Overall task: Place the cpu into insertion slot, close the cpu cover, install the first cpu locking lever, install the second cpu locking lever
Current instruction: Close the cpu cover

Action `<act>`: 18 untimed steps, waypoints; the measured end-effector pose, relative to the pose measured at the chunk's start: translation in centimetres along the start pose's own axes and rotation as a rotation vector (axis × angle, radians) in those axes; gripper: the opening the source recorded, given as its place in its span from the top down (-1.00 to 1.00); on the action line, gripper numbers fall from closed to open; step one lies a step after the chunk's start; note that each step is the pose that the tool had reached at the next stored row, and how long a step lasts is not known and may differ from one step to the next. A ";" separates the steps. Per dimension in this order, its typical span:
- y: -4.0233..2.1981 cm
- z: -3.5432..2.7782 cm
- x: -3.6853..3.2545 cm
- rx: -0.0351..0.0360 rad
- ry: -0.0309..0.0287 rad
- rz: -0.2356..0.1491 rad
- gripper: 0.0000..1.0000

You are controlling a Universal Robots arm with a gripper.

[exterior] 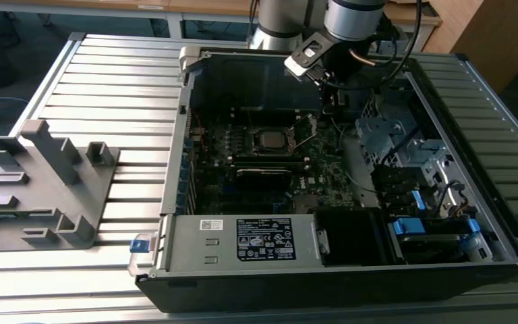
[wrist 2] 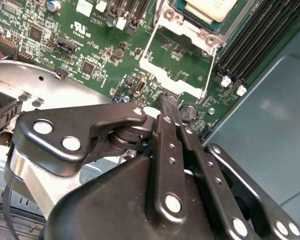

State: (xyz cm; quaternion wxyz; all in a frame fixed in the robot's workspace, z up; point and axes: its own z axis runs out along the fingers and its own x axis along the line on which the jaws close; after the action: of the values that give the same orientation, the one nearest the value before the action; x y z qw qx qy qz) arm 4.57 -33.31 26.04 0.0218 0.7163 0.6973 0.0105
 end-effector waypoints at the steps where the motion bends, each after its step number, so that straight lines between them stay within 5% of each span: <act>1: 0.01 0.00 0.00 0.0000 0.0000 0.000 0.80; 8: 0.37 0.48 0.02 0.0133 -0.0095 -0.001 0.80; 13: 0.80 0.85 0.03 0.0238 -0.0100 -0.001 0.80; 18: 0.90 1.70 0.05 0.0266 -0.0101 -0.001 0.80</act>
State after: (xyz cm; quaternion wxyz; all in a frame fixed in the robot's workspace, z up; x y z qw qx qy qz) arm 5.54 -33.31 24.38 0.0158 0.7163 0.6976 -0.0024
